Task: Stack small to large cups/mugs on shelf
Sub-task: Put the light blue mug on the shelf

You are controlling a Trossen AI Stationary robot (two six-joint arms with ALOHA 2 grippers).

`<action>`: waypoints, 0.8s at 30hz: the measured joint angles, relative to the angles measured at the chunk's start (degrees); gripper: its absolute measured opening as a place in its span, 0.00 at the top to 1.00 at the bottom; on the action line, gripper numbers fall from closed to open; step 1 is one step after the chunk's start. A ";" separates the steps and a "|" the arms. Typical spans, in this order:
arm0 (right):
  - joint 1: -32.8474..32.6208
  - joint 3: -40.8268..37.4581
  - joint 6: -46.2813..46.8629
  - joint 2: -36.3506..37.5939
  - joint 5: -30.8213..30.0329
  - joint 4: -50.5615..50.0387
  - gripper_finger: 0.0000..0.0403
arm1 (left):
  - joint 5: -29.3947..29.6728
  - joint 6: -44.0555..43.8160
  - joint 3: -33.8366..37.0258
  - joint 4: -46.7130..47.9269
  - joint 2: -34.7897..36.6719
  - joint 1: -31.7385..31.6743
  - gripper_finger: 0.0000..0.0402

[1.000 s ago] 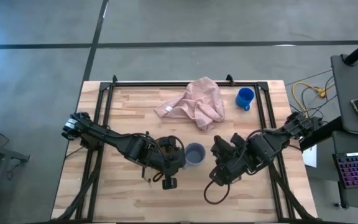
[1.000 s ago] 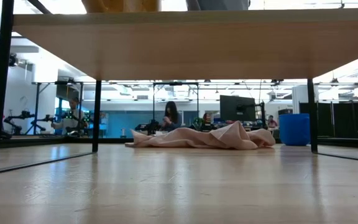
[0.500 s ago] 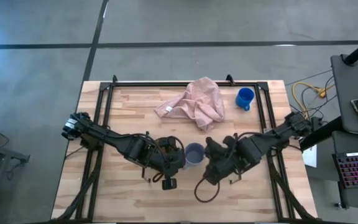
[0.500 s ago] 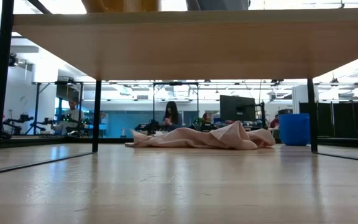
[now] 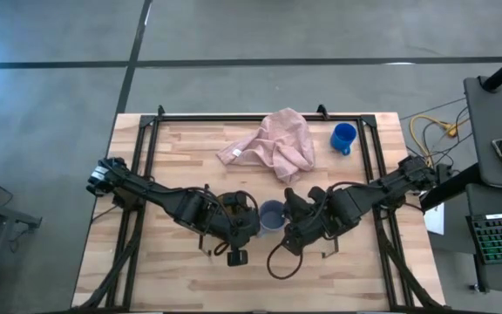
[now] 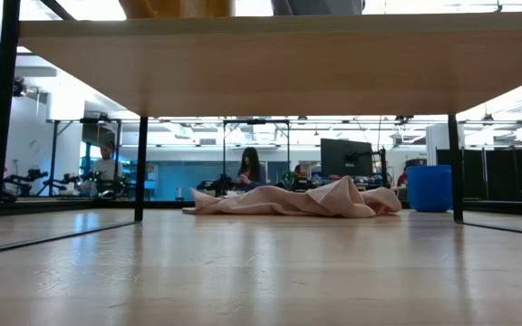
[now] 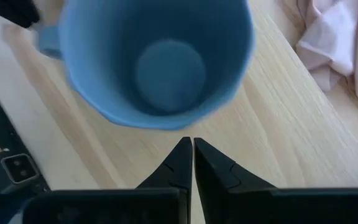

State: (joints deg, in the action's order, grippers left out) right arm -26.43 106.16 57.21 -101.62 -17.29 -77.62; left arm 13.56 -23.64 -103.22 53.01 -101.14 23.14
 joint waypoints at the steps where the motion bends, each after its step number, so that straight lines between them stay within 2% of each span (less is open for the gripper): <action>1: 0.19 0.28 -0.44 0.01 -0.39 0.82 0.98 | 0.00 0.00 0.00 0.00 0.00 0.00 1.00; 24: 2.47 -0.02 -3.89 0.11 -0.79 1.46 0.98 | -0.06 0.01 0.02 -2.61 0.02 -0.22 1.00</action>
State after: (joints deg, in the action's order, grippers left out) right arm -23.97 106.15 53.32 -101.51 -18.09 -76.16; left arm 13.50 -23.62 -103.20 50.40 -101.12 22.91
